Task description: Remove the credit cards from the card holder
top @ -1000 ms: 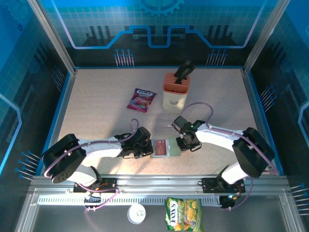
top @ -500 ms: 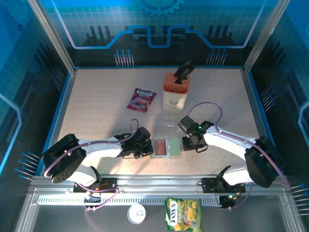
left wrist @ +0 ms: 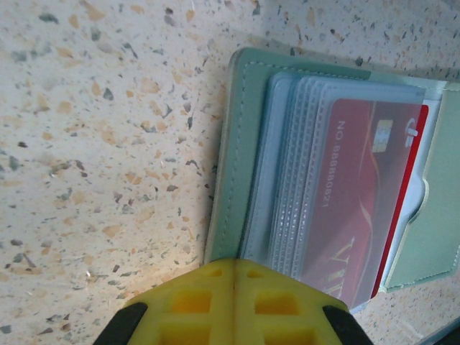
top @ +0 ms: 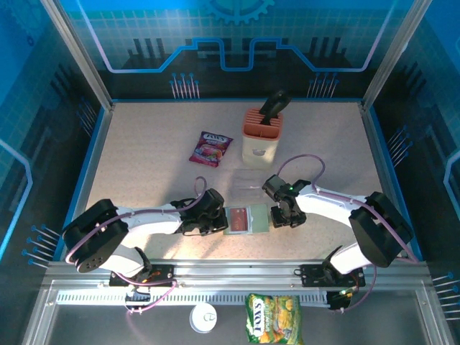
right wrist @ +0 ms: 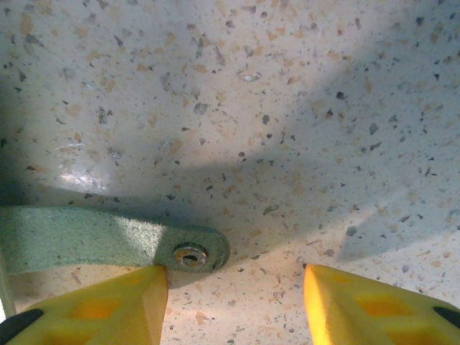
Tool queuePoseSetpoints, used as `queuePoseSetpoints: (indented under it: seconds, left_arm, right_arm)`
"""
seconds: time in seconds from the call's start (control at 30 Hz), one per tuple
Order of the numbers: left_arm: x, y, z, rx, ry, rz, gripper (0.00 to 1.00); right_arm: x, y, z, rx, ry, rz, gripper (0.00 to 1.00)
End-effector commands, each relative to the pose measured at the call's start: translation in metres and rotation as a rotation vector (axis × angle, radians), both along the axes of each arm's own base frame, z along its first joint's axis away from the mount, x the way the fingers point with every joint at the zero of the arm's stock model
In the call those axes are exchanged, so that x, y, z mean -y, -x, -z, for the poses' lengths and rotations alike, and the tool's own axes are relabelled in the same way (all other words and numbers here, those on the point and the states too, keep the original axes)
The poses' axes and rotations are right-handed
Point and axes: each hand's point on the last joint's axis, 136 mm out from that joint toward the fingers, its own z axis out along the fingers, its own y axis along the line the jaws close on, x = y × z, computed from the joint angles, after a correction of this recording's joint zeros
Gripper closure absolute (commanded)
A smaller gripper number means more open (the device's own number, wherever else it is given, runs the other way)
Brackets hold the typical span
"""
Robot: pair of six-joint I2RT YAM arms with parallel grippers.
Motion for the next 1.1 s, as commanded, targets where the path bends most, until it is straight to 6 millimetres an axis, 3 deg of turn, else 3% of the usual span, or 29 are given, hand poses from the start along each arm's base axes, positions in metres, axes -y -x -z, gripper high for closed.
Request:
queuePoseSetpoints:
  seconds: [0.0,0.3,0.43,0.6,0.8,1.07]
  left_arm:
    - [-0.014,0.010,0.014,-0.050,-0.074,-0.016,1.00]
    - [-0.011,0.002,-0.010,0.004,-0.062,-0.008,1.00]
    - [-0.011,-0.002,-0.024,0.033,-0.061,-0.004,1.00]
    - [-0.006,-0.006,-0.035,0.053,-0.045,0.002,1.00]
    - [0.004,-0.012,-0.045,0.066,-0.024,0.021,1.00]
    - [0.021,-0.017,-0.045,0.047,0.009,0.037,1.00]
  right_arm:
    - [0.007,0.001,-0.009,-0.003,0.018,0.032,0.46]
    - [-0.010,-0.006,-0.055,0.066,-0.068,0.019,0.46]
    - [-0.029,-0.012,-0.081,0.115,-0.128,-0.005,0.47]
    - [-0.068,-0.011,-0.096,0.115,-0.235,-0.059,0.48]
    - [-0.106,-0.009,-0.090,0.076,-0.326,-0.095,0.53]
    - [-0.124,-0.007,-0.069,0.019,-0.449,-0.075,0.68]
